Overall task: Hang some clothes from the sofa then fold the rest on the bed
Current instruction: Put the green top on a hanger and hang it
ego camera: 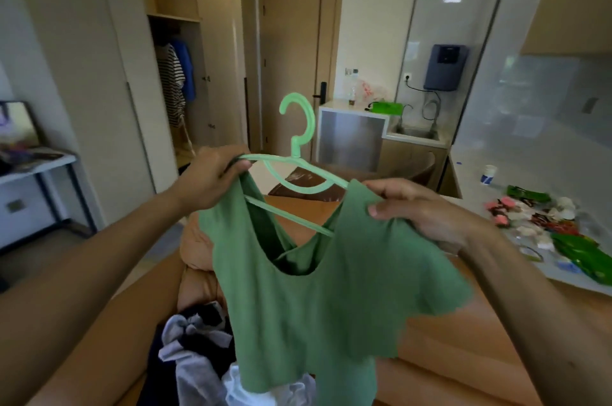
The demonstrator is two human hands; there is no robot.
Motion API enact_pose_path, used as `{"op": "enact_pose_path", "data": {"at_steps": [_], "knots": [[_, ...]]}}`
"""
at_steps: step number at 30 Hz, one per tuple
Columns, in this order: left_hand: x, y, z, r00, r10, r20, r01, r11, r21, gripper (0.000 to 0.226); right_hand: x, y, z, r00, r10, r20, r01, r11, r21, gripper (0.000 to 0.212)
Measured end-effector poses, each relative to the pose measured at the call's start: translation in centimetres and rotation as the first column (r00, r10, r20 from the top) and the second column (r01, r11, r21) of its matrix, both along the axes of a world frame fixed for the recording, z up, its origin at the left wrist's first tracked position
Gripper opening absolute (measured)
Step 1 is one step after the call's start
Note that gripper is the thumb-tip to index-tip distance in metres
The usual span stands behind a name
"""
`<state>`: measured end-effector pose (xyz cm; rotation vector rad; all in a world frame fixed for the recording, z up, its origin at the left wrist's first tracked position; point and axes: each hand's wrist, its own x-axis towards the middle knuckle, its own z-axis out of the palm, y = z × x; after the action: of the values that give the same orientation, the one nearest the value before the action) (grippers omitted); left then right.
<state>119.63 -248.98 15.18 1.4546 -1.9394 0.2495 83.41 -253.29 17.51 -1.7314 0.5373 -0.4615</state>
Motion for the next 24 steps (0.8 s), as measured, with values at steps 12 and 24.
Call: {"op": "enact_pose_path", "data": {"at_steps": [12,24], "knots": [[1.9,16.2,-2.7,0.789,0.439,-0.431,-0.468,0.883,0.041,0.039,11.6,5.2,-5.2,0.966,0.075,0.249,-0.114,0.983,0.144,0.033],[5.4,33.5,-4.4,0.417,0.335,-0.844,-0.562,0.826,0.050,0.016,29.7,16.3,-5.3,0.960,0.112,0.258,-0.151,0.979,0.137,0.016]]}}
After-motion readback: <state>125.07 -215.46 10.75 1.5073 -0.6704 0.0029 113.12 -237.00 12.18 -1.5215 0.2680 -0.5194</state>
